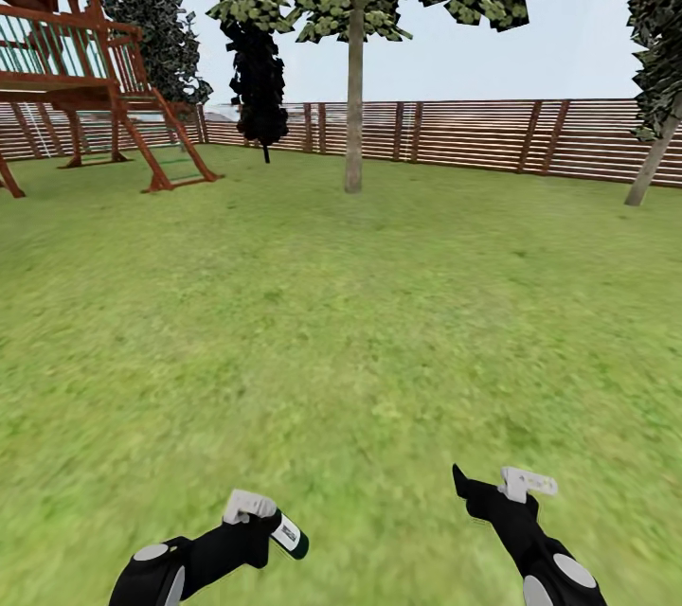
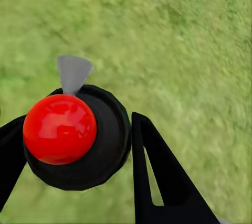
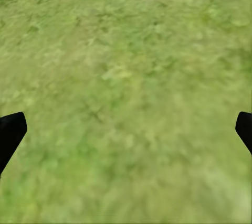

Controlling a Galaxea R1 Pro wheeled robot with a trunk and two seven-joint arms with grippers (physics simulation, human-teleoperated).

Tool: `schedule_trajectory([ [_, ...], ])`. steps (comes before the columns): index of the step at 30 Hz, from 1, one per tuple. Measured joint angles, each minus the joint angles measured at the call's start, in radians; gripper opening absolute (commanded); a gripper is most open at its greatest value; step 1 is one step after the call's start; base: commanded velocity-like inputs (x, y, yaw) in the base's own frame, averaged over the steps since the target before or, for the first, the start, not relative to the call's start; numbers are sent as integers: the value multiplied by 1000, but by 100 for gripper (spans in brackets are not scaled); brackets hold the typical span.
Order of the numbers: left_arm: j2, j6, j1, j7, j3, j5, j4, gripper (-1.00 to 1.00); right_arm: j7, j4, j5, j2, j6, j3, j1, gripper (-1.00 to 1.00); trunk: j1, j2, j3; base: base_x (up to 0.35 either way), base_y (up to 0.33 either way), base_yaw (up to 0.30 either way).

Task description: In the garden, pick up the pesticide atomizer on the floor and spray pesticide onto both trees until each tree trunk is fully covered.

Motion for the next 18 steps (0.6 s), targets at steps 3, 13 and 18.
schedule_trajectory([
  [3,0,0,0,0,0,0,0,-100,0,0,0,0,0,0,0,100,0,0,0,342,0,0],
  [13,0,0,0,0,1,1,0,-100,-1,0,0,0,1,1,1,100,0,0,0,342,0,0],
  [18,0,0,0,-1,1,1,0,-100,0,-1,0,1,1,2,1,100,0,0,0,342,0,0],
])
